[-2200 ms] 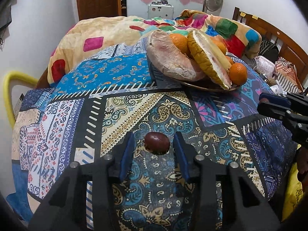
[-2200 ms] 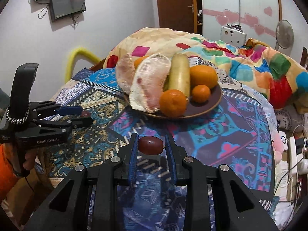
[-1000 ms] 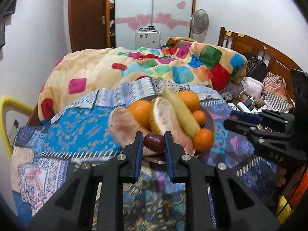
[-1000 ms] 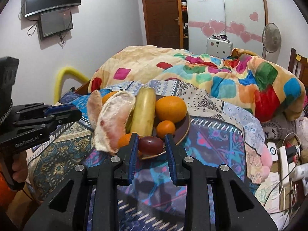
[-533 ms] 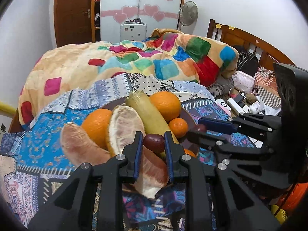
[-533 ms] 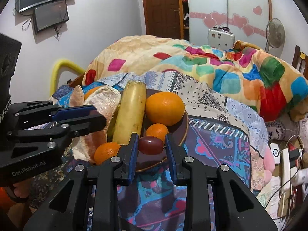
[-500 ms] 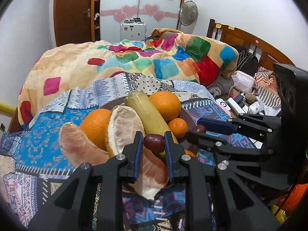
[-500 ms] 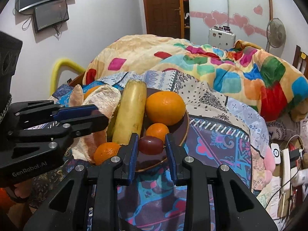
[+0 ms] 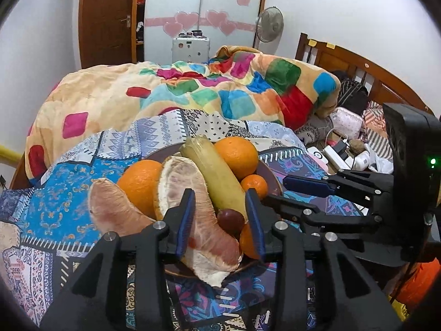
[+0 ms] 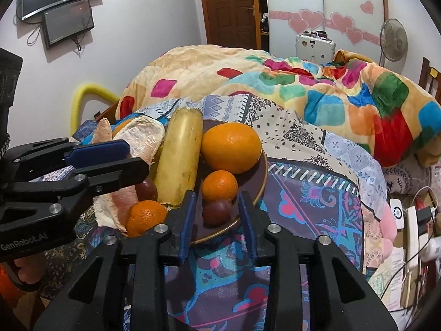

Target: Organize fruits

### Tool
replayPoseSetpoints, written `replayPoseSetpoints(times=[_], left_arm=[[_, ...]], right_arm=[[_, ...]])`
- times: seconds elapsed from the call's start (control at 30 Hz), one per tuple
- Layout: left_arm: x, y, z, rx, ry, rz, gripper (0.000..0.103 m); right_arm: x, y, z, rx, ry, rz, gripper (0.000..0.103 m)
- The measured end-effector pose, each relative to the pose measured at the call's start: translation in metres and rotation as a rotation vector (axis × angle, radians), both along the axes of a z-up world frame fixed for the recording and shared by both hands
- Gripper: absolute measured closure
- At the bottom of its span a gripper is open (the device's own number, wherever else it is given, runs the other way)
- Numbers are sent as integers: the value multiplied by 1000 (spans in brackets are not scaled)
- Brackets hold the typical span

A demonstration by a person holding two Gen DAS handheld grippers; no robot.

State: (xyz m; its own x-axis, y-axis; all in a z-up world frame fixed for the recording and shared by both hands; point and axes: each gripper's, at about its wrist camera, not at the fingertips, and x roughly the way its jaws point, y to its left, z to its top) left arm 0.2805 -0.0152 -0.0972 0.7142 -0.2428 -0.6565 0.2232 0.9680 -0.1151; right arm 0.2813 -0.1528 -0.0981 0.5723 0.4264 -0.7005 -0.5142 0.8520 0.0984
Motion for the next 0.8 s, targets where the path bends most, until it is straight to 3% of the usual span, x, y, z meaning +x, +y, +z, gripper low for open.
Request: replayPoseSetpoints(times=[0.3,0.4,0.63,0.8], left_arm=[[-22,19,21,-7,-66,67,64],[-37,23,34,-24,-103,94,58],[-92,24,74,-22,-214,145,53],[-145,19,102,-6,-299,167,43]], right_arm=[[-7,-5,14,25,-35,-20,66],[-19,-11,30,47,-59,-27,66],[-77,-24,83,90,-201,-36,66],[-127,-34,120,166,-306,-47,66]])
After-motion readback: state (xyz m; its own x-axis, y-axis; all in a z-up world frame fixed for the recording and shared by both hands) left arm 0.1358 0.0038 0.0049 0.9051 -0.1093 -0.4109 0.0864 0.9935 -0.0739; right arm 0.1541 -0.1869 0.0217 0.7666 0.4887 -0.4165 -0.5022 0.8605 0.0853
